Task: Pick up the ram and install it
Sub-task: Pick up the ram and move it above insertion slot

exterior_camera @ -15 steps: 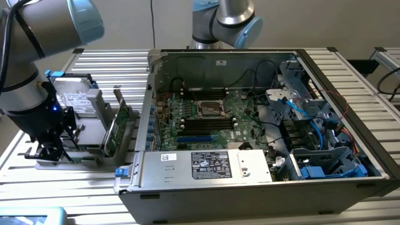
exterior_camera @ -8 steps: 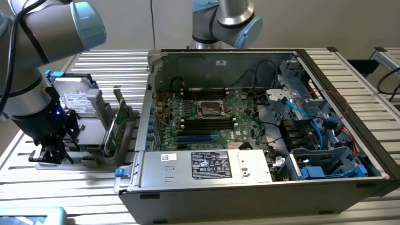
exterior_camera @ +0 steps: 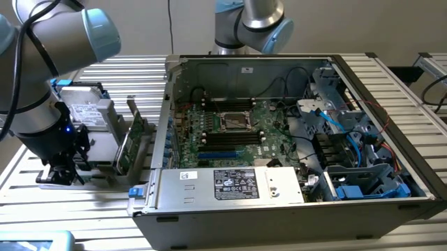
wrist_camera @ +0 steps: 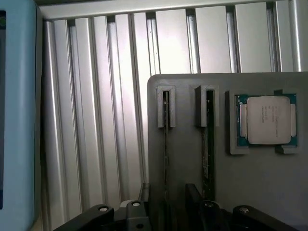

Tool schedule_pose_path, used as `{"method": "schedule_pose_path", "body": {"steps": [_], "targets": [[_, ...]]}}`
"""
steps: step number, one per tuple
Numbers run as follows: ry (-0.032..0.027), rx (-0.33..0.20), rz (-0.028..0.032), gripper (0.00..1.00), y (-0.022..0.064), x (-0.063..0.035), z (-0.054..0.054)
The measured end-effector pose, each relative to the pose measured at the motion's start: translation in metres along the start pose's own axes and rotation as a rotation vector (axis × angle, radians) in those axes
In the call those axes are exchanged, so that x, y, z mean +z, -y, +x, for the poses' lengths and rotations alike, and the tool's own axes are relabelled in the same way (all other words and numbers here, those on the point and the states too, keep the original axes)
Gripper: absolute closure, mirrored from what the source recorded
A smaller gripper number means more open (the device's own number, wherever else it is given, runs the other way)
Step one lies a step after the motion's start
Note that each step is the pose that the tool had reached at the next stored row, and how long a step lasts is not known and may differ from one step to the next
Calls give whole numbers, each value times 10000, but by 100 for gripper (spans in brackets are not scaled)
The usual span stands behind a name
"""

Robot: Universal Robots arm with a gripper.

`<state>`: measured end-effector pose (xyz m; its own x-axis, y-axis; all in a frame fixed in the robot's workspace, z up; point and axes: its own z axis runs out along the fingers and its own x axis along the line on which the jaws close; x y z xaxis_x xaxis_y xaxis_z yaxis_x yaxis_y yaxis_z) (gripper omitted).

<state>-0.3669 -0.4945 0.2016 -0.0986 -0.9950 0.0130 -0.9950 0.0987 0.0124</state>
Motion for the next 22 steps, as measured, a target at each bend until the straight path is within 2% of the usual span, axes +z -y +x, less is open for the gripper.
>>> {"method": "schedule_pose_path", "body": {"steps": [5, 6, 7, 10, 22], "targets": [[0, 1, 0, 60, -1, 42, 0], [0, 1, -1, 66, -2, 46, 0], [-1, 0, -1, 66, -3, 47, 0], [3, 1, 0, 85, -10, 27, 1], [1, -1, 1, 86, -28, -519, 37]]}}
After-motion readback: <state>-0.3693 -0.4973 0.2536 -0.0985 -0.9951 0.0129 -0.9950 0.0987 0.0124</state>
